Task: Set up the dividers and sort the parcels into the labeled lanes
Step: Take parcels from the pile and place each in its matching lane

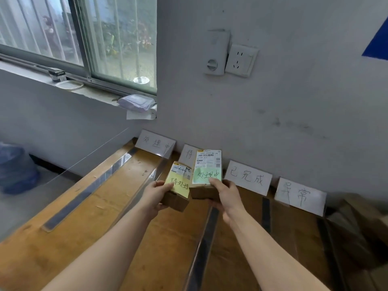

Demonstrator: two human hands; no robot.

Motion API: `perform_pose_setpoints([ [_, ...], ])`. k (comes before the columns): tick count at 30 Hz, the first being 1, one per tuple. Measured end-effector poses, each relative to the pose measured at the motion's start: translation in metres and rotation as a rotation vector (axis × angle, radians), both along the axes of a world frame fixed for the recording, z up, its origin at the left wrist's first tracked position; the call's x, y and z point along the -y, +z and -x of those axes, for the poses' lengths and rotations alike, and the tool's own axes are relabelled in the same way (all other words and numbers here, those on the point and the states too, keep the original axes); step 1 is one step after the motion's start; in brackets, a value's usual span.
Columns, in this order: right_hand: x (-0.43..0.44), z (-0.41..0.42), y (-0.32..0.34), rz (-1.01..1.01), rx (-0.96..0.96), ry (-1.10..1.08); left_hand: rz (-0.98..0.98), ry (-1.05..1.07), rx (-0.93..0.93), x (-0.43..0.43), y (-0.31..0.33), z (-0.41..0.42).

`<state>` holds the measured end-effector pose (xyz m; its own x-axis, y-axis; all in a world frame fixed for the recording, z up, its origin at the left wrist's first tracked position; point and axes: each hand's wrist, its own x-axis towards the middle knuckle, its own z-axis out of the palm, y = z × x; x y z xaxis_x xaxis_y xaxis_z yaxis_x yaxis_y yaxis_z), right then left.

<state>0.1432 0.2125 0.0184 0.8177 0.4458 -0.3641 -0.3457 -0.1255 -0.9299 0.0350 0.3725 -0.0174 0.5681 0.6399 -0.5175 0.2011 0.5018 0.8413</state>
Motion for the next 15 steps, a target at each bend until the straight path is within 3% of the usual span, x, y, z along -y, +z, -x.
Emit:
perform_pose_setpoints([
  [6, -0.025, -0.015, -0.007, -0.012, -0.056, -0.056, 0.057, 0.009, -0.156, -0.037, -0.033, -0.045],
  [10, -0.039, -0.027, -0.017, -0.007, -0.076, -0.096, -0.004, 0.011, -0.221, -0.059, -0.058, -0.071],
  [15, -0.051, -0.038, -0.027, -0.006, -0.089, -0.124, -0.307, -0.109, -0.427, -0.077, -0.083, -0.096],
])
